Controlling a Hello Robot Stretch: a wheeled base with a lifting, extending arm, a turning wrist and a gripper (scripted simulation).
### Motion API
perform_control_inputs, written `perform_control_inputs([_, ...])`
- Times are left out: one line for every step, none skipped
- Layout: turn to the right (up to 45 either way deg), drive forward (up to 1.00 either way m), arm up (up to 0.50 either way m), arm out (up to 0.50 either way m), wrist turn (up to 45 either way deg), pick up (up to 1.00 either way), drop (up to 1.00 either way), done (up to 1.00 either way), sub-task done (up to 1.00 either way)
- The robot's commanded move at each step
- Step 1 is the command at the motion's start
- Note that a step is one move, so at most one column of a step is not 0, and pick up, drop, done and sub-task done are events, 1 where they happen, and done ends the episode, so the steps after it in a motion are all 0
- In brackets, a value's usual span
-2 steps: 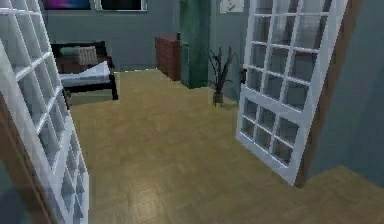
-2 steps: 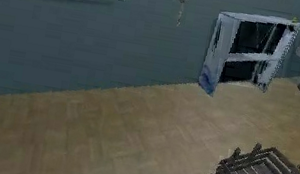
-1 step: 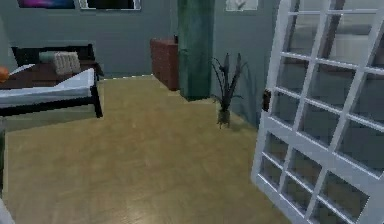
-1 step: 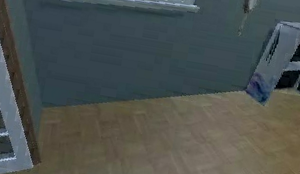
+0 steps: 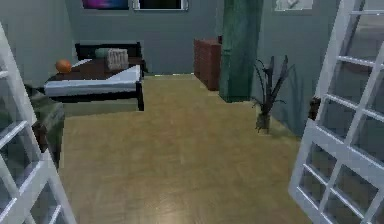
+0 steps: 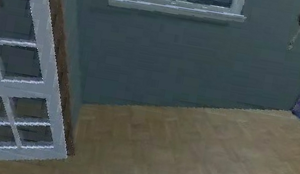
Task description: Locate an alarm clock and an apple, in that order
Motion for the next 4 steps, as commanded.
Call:
perform_control_inputs([0.0, 1.0, 0.0, 0.0, 0.0, 0.0, 0.0, 0.0, 0.0])
perform_control_inputs([0.0, 1.0, 0.0, 0.0, 0.0, 0.0, 0.0, 0.0, 0.0])
perform_control_inputs([0.0, 1.0, 0.0, 0.0, 0.0, 0.0, 0.0, 0.0, 0.0])
perform_control_inputs([-3.0, 0.0, 0.0, 0.0, 0.0, 0.0, 0.0, 0.0, 0.0])
